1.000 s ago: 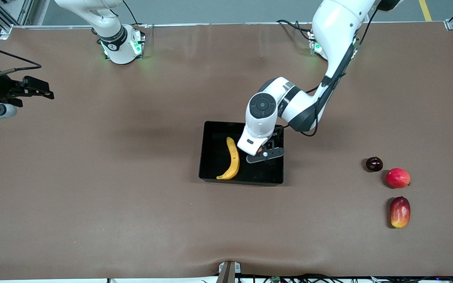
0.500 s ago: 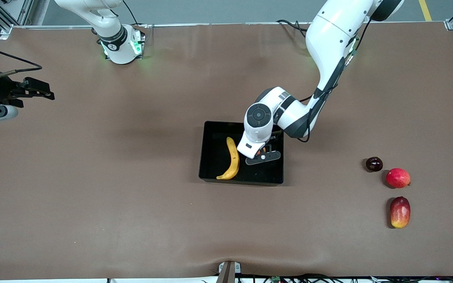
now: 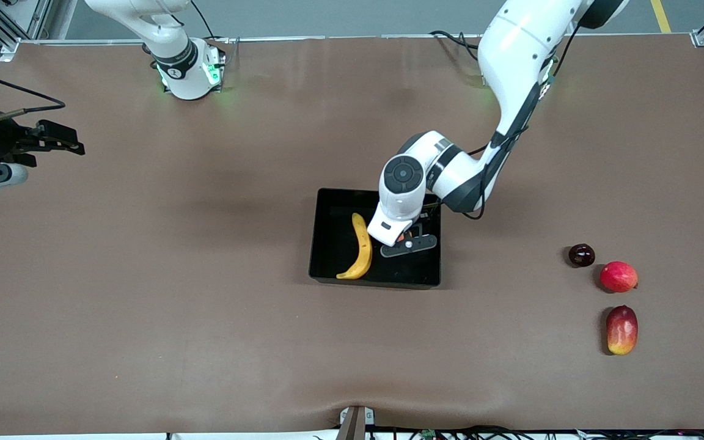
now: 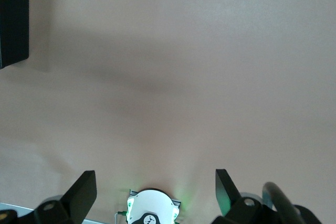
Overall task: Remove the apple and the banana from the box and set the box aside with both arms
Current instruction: 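Carry the red apple with the left gripper beside the other fruits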
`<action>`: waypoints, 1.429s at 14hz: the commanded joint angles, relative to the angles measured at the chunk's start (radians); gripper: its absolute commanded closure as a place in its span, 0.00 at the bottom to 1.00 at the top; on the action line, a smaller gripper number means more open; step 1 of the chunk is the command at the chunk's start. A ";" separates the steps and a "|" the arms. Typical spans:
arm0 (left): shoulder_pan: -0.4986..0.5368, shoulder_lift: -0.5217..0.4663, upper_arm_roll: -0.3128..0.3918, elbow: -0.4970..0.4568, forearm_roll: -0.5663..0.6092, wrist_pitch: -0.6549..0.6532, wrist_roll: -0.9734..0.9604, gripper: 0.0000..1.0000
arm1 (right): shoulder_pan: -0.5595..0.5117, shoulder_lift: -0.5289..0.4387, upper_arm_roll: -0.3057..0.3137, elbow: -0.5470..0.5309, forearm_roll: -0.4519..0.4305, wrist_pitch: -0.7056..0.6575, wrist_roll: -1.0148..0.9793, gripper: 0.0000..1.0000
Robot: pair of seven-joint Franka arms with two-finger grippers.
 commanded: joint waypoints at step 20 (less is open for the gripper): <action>0.602 0.033 0.017 0.144 0.018 0.008 0.890 1.00 | -0.009 0.008 0.004 0.002 0.004 -0.010 0.006 0.00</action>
